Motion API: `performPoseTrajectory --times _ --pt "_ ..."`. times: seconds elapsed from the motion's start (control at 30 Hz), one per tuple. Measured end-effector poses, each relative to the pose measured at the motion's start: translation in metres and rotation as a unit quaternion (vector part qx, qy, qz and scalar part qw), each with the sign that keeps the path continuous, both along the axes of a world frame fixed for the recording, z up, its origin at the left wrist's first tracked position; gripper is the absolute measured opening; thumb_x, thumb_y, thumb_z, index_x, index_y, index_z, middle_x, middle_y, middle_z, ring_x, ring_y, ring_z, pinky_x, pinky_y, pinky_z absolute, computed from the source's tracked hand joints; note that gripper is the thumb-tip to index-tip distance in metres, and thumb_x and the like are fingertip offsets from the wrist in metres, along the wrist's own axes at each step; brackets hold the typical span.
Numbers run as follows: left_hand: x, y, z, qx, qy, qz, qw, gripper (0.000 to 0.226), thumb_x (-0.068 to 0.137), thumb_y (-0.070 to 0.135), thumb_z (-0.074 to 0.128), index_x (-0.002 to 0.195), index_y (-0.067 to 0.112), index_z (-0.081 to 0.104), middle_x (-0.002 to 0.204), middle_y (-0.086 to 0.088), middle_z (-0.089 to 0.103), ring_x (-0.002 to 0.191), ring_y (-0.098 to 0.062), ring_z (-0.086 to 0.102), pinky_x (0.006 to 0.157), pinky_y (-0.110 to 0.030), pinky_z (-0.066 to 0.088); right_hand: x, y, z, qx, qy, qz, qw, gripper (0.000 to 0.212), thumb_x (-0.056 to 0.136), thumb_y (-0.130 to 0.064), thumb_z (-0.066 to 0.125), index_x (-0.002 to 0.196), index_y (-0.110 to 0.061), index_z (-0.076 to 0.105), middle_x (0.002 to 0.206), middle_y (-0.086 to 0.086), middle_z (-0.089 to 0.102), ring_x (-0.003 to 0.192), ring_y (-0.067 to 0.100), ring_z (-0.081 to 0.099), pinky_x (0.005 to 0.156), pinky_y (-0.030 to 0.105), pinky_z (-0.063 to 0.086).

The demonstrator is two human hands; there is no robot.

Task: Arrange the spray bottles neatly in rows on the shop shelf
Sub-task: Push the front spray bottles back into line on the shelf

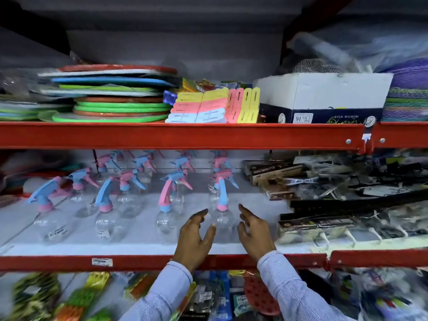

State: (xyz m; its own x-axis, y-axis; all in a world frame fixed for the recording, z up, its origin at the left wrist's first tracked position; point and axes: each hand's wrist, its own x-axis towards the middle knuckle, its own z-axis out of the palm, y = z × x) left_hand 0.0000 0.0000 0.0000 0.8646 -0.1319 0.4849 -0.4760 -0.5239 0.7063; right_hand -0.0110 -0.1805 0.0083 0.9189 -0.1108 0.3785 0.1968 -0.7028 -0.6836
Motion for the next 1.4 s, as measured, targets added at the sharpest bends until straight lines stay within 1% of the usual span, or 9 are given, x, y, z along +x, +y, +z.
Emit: performPoseTrajectory --times 0.1,0.27,0.53,0.63,0.73,0.87,1.0,1.13,1.4 --pt "0.005 -0.007 0.004 -0.030 0.078 -0.018 0.996 0.057 0.087 0.034 0.062 0.138 0.015 0.045 0.138 -0.006 0.055 0.121 -0.022 0.057 0.102 -0.034 0.047 0.006 0.003 0.000 0.046 0.055 0.014 0.997 0.049 0.088 -0.005 0.048 0.136 -0.016 0.046 0.132 0.009 0.060 0.121 0.019 0.057 0.099 0.019 0.041" --pt "0.005 -0.013 0.006 -0.028 0.097 -0.028 0.995 0.047 0.086 0.025 0.065 0.130 0.015 0.052 0.119 0.009 0.059 0.113 -0.019 0.062 0.092 -0.017 0.044 -0.003 0.005 0.005 0.028 0.053 0.042 0.997 0.048 0.086 0.003 0.048 0.129 -0.018 0.054 0.122 0.004 0.067 0.111 0.013 0.061 0.089 0.007 0.035" --pt "-0.006 -0.004 -0.006 -0.009 0.076 -0.012 0.997 0.052 0.085 0.030 0.064 0.133 0.019 0.049 0.133 0.000 0.061 0.111 -0.013 0.062 0.096 -0.028 0.051 -0.025 0.008 -0.003 0.071 0.051 0.055 0.995 0.047 0.088 0.000 0.049 0.130 -0.020 0.053 0.107 -0.008 0.065 0.097 0.005 0.060 0.093 0.016 0.043" --pt "-0.012 -0.003 -0.007 -0.003 0.067 -0.012 0.998 0.051 0.085 0.029 0.062 0.133 0.019 0.048 0.133 0.000 0.061 0.112 -0.014 0.062 0.096 -0.028 0.050 -0.028 0.008 -0.008 0.080 0.051 0.060 0.994 0.046 0.088 -0.002 0.050 0.130 -0.020 0.053 0.114 0.000 0.068 0.098 0.009 0.063 0.095 0.021 0.047" --pt "-0.019 0.000 -0.008 0.010 0.057 -0.009 0.998 0.055 0.085 0.038 0.058 0.136 0.023 0.046 0.137 0.001 0.058 0.122 -0.015 0.057 0.103 -0.034 0.047 -0.034 0.009 -0.012 0.084 0.064 0.056 0.993 0.050 0.088 -0.009 0.052 0.137 -0.019 0.045 0.129 0.004 0.062 0.114 0.015 0.060 0.101 0.027 0.045" --pt "-0.036 0.013 -0.013 0.066 -0.020 0.033 0.997 0.057 0.088 0.043 0.054 0.140 0.026 0.040 0.147 0.006 0.046 0.135 -0.008 0.041 0.112 -0.024 0.031 -0.052 0.015 -0.022 -0.023 0.001 0.014 1.000 0.061 0.090 -0.022 0.049 0.146 -0.018 0.026 0.151 0.003 0.038 0.138 0.017 0.037 0.115 0.028 0.030" --pt "-0.058 0.036 -0.023 0.165 -0.098 0.097 0.977 0.058 0.090 0.048 0.046 0.143 0.028 0.033 0.155 0.005 0.034 0.145 -0.010 0.026 0.120 -0.042 0.026 -0.074 0.026 -0.033 -0.131 -0.127 -0.036 0.983 0.061 0.089 -0.026 0.045 0.146 -0.014 0.026 0.155 0.001 0.026 0.145 0.011 0.019 0.119 0.033 0.023" --pt "-0.074 0.060 -0.031 0.227 -0.111 0.147 0.956 0.066 0.090 0.044 0.044 0.148 0.019 0.025 0.160 -0.002 0.020 0.150 -0.015 0.011 0.121 -0.052 0.014 -0.081 0.043 -0.044 -0.201 -0.194 0.039 0.959 0.065 0.085 -0.019 0.051 0.144 -0.005 0.029 0.154 0.011 0.030 0.146 0.022 0.021 0.117 0.040 0.025" --pt "-0.073 0.111 -0.035 0.274 -0.053 0.188 0.942 0.076 0.092 0.054 0.029 0.151 0.013 0.005 0.163 -0.009 0.002 0.151 -0.022 -0.005 0.122 -0.050 0.003 -0.050 0.107 -0.035 -0.254 -0.139 0.115 0.950 0.068 0.093 -0.030 0.038 0.149 -0.009 0.004 0.160 0.011 0.002 0.149 0.022 -0.004 0.120 0.040 0.007"
